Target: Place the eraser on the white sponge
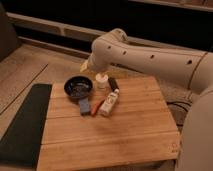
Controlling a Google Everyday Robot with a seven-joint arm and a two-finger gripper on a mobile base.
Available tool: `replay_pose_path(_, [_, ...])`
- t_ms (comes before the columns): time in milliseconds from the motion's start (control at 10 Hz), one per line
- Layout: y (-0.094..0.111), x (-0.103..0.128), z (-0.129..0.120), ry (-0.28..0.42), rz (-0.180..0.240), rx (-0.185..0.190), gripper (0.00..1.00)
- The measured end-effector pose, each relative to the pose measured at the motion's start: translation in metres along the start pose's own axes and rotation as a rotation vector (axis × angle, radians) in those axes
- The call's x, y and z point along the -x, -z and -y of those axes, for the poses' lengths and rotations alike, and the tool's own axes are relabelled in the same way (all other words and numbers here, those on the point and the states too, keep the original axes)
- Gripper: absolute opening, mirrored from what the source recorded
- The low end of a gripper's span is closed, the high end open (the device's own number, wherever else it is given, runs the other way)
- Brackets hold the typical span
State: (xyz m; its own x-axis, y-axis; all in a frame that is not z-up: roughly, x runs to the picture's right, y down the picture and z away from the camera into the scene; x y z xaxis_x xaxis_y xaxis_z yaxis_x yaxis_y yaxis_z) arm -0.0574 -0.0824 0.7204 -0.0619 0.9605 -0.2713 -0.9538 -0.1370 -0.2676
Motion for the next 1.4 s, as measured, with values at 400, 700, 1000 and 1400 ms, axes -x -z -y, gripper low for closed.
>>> replay_pose_path(400, [-0.013, 0.065, 0.091, 0.040, 0.097, -0.201, 0.65])
replay_pose_path(700, [-0.035, 0.088, 0.117, 0.076, 0.095, -0.258, 0.65])
replay_pose_path(1000, [-0.035, 0.089, 0.121, 0.074, 0.095, -0.263, 0.65])
replay_pose_path(1400, [-0.045, 0.088, 0.170, 0.045, 0.067, -0.410, 0.65])
